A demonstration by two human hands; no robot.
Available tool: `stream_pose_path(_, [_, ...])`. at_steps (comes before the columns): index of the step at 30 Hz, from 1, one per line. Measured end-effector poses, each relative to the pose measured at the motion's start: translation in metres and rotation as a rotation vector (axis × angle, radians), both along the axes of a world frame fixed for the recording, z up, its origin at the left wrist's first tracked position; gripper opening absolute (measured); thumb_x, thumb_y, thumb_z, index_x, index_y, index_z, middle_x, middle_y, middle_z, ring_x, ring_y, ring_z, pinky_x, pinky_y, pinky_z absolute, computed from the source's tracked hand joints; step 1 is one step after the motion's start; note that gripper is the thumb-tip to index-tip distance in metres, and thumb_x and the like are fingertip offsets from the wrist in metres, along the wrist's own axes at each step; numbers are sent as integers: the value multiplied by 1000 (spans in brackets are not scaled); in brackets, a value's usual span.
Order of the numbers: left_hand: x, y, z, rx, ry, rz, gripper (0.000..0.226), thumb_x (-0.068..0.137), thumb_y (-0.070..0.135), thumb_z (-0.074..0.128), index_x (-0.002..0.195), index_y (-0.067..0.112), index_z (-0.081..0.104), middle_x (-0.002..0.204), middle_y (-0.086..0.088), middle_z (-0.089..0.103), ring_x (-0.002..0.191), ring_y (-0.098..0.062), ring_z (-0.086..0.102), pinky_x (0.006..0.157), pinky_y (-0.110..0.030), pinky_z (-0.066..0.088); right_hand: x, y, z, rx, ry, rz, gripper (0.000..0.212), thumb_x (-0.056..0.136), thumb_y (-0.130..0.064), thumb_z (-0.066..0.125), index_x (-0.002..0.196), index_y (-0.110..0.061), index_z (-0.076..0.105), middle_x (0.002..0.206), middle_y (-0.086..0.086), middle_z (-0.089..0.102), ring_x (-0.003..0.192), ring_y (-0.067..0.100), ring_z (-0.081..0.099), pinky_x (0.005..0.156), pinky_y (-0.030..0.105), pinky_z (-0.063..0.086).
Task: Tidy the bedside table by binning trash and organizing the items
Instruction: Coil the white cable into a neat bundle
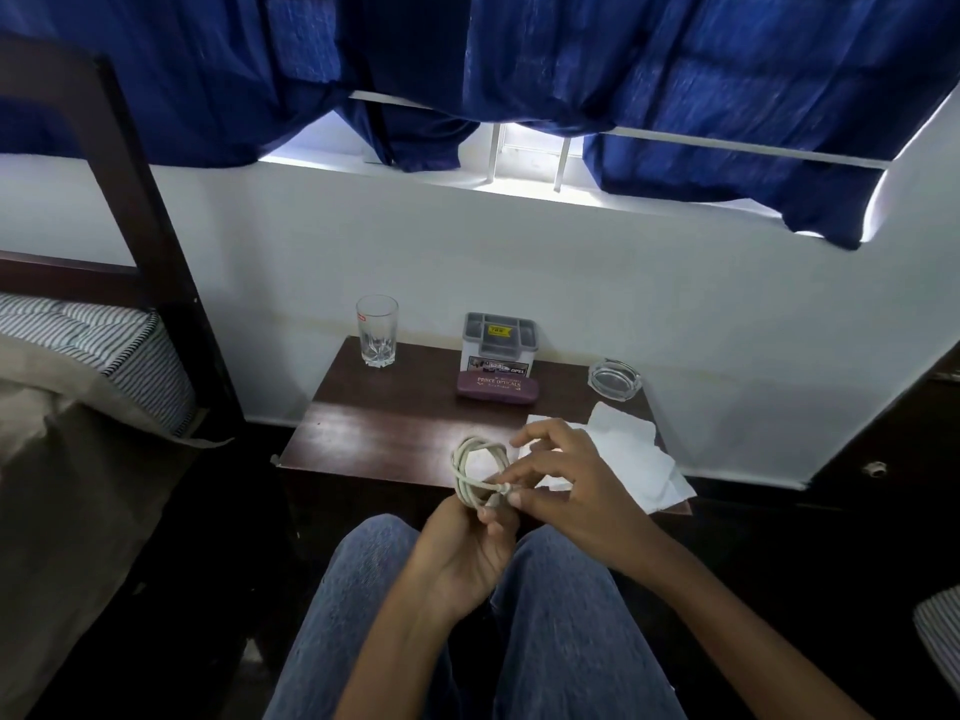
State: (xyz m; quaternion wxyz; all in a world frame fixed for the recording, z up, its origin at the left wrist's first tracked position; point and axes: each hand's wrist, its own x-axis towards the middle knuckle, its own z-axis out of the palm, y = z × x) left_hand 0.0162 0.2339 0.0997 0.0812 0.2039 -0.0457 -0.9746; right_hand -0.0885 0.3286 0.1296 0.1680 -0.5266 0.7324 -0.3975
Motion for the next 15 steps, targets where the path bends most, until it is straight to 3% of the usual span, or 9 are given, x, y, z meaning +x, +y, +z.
stream_pose_path(3, [3, 3, 7, -94, -13, -71, 26, 80, 9, 41, 76, 0, 64, 50, -2, 53, 27, -3, 39, 28, -10, 34, 3, -2, 1, 14, 129, -49, 18, 75, -42, 64, 87, -32, 74, 129, -26, 43, 121, -2, 29, 102, 40, 36])
stream_pose_path(6, [4, 6, 6, -161, 15, -158, 41, 89, 15, 36, 68, 3, 70, 53, 2, 56, 26, -2, 34, 29, -8, 31, 5, -4, 5, 26, 154, -52, 30, 70, -53, 55, 88, -37, 73, 127, -32, 42, 126, 0, 31, 105, 39, 30])
stream_pose_path(8, [4, 6, 1, -237, 31, -221, 47, 95, 23, 32, 73, 8, 71, 59, 4, 60, 28, -1, 34, 30, -9, 31, 5, -4, 11, 42, -81, -15, 10, 74, -35, 70, 83, -35, 74, 121, -27, 53, 122, 0, 45, 102, 39, 42])
stream_pose_path(10, [2, 6, -3, -371, 18, -267, 40, 97, 32, 32, 85, 15, 66, 72, 3, 67, 33, -1, 35, 33, -12, 35, 2, -3, 16, 72, -283, 3, 14, 77, -13, 75, 83, -25, 76, 114, -15, 63, 111, 1, 57, 99, 39, 47])
stream_pose_path(13, [0, 9, -5, -546, -54, -305, 41, 96, 40, 34, 90, 16, 67, 87, -4, 70, 42, -8, 45, 42, -21, 45, 0, 1, 19, 89, -454, -46, 13, 73, -3, 75, 86, -5, 75, 112, 3, 65, 103, 13, 64, 88, 40, 55])
stream_pose_path(15, [-1, 10, -3, -637, -171, -271, 42, 97, 40, 35, 94, 13, 66, 85, -7, 71, 49, -13, 57, 46, -25, 50, 2, 1, 19, 72, -484, -84, 12, 72, -2, 76, 83, -4, 75, 111, 5, 63, 99, 18, 64, 80, 38, 58])
